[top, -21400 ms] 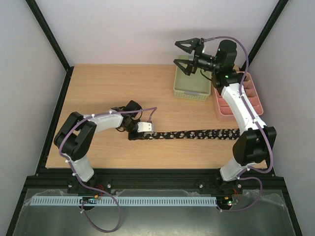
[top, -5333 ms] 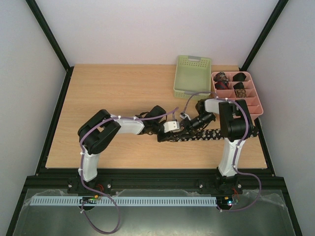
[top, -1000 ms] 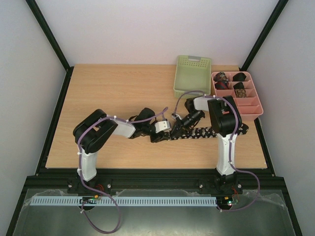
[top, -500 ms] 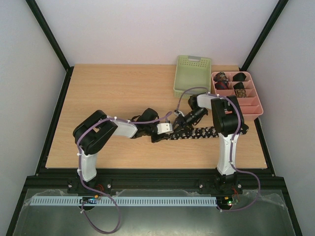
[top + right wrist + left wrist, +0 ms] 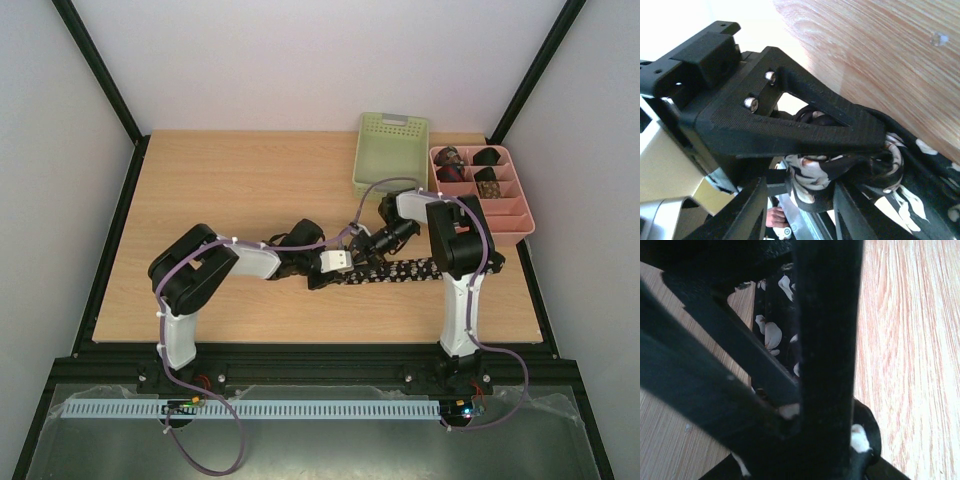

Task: Roll the ties
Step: Roll the tie at the center of the board.

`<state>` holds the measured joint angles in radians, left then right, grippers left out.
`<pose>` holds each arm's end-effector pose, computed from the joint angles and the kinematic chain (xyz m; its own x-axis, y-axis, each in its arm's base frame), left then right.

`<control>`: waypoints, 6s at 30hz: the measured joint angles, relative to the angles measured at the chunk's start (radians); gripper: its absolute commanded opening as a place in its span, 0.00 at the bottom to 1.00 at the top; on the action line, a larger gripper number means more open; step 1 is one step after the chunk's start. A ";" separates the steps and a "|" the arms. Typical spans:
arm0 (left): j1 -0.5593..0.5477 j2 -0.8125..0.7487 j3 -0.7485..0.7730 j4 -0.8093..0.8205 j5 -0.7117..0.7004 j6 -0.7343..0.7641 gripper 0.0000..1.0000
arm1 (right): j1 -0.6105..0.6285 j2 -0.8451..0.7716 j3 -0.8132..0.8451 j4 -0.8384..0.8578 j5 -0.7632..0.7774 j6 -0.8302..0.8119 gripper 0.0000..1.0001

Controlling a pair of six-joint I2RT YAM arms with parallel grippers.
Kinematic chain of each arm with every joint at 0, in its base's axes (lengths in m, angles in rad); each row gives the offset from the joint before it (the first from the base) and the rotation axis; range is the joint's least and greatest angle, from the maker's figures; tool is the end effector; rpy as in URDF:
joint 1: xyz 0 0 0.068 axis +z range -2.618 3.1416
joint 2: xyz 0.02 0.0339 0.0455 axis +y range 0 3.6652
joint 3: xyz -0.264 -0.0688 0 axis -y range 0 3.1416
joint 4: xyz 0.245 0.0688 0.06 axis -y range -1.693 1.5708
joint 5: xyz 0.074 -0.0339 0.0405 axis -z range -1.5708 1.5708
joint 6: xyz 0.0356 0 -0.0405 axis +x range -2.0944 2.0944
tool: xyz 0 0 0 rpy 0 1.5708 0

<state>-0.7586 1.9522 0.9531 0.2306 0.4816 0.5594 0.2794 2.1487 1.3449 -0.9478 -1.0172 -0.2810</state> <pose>0.2624 -0.2714 0.1116 0.0242 0.6250 -0.7802 0.9893 0.0973 0.1087 0.3384 0.1286 0.1087 -0.9090 -0.4125 -0.0593 -0.2603 0.4508 0.8538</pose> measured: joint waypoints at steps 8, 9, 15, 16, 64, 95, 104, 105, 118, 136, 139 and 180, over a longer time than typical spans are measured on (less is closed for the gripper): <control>-0.001 0.000 0.004 -0.006 -0.009 0.000 0.45 | -0.010 -0.016 -0.035 0.064 0.078 0.064 0.01; 0.000 0.000 0.004 -0.006 -0.012 -0.004 0.49 | -0.012 -0.018 -0.036 0.069 0.087 0.064 0.01; 0.024 -0.014 -0.009 -0.005 0.001 -0.037 0.72 | -0.048 -0.019 -0.064 0.087 0.140 0.059 0.01; 0.026 -0.021 -0.019 -0.004 0.009 -0.039 0.73 | -0.052 -0.017 -0.068 0.087 0.141 0.056 0.01; 0.049 -0.043 -0.136 0.150 0.094 -0.048 0.71 | -0.129 0.028 -0.092 0.072 0.117 -0.033 0.01; -0.048 0.111 0.124 0.167 0.073 -0.137 0.42 | -0.134 0.030 -0.064 0.061 0.153 -0.010 0.02; -0.048 0.099 0.113 0.129 0.042 -0.091 0.35 | -0.135 0.024 -0.064 0.063 0.154 0.000 0.08; -0.047 0.096 0.111 0.121 0.034 -0.086 0.34 | -0.135 0.023 -0.064 0.063 0.154 0.001 0.10; -0.042 0.093 0.161 -0.003 -0.030 -0.062 0.29 | -0.192 -0.008 -0.035 -0.015 0.178 -0.063 0.39; -0.042 0.103 0.206 -0.083 -0.037 -0.065 0.36 | -0.129 -0.058 -0.069 0.064 0.113 0.100 0.02; -0.041 0.102 0.202 -0.086 -0.043 -0.067 0.49 | -0.129 -0.058 -0.071 0.072 0.126 0.116 0.01; -0.020 0.082 0.084 0.054 0.021 0.015 0.36 | -0.112 0.124 0.120 -0.158 0.146 -0.098 0.31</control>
<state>-0.7788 2.0338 1.0367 0.2844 0.5030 0.5743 0.1677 2.2723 1.4647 -1.1061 -0.8715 -0.3786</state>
